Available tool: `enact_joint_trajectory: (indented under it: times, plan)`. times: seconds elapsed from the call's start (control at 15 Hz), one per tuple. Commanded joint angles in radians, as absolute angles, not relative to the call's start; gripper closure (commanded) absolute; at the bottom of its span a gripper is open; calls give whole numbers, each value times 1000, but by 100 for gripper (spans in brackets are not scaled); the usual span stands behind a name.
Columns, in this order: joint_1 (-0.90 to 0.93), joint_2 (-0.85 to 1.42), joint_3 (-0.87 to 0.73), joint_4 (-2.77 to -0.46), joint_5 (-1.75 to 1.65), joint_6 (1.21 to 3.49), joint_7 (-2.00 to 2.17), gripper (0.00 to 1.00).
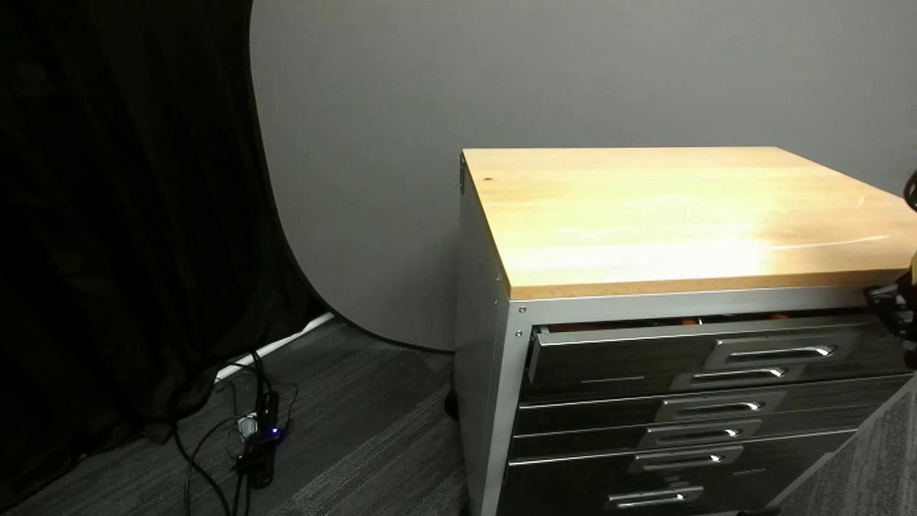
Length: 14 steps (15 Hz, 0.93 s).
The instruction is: Put the screwdriver in the open drawer and then close the drawer
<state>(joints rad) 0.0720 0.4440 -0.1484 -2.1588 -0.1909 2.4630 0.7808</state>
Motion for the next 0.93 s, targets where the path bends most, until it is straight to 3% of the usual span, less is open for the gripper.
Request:
enact_joint_trajectory:
  times: [0.0,0.07,0.13,0.47,0.53,0.67,0.87]
  plan:
    - [71,254,-146,-2263,-217,2423,645,88]
    - [68,253,-143,-2269,-212,2419,642,87]
    - [64,254,-141,-2273,-207,2413,637,65]
    - [56,259,-139,-2278,-199,2428,628,65]
    - [52,259,-139,-2278,-196,2428,624,50]
    - [46,259,-136,-2277,-189,2424,615,45]
    - [40,260,-135,-2280,-183,2421,608,22]
